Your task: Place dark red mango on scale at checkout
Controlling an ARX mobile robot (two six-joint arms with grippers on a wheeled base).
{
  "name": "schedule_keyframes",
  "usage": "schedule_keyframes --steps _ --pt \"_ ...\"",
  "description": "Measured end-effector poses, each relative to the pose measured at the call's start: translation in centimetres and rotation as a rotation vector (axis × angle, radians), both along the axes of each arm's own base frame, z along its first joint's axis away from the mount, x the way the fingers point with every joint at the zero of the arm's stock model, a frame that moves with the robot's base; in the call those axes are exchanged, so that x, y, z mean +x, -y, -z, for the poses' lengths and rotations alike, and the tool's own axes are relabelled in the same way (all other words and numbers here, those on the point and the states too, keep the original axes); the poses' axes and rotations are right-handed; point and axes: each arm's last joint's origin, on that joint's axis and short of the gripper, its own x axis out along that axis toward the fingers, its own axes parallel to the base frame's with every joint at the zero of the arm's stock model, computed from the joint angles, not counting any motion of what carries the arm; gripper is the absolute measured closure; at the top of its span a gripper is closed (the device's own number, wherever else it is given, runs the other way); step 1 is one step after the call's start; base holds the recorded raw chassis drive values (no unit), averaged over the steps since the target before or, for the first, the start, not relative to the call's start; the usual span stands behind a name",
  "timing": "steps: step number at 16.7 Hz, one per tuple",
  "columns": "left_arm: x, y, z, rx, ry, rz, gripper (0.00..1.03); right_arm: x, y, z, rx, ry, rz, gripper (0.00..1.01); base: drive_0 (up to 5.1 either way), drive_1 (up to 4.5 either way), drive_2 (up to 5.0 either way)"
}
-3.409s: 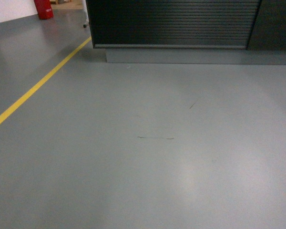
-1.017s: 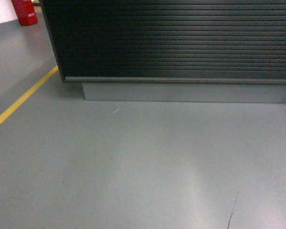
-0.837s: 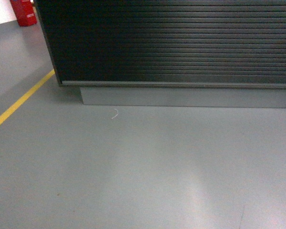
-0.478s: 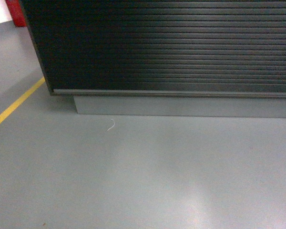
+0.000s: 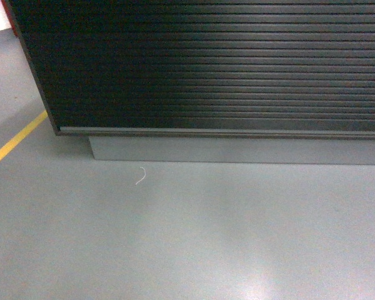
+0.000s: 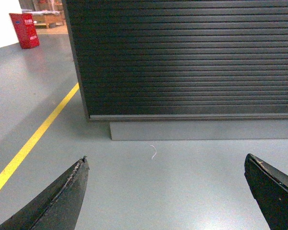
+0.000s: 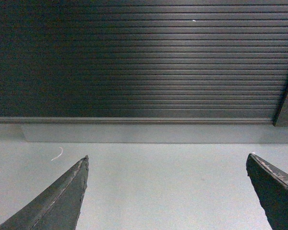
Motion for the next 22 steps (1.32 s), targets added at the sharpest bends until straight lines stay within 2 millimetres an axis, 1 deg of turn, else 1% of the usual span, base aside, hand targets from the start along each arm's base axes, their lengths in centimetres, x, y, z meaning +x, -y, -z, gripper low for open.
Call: schedule_keyframes --steps 22 --pt "0.00 0.00 -0.02 0.000 0.002 0.000 0.05 0.00 0.00 -0.02 0.000 0.002 0.000 0.03 0.0 3.40 -3.3"
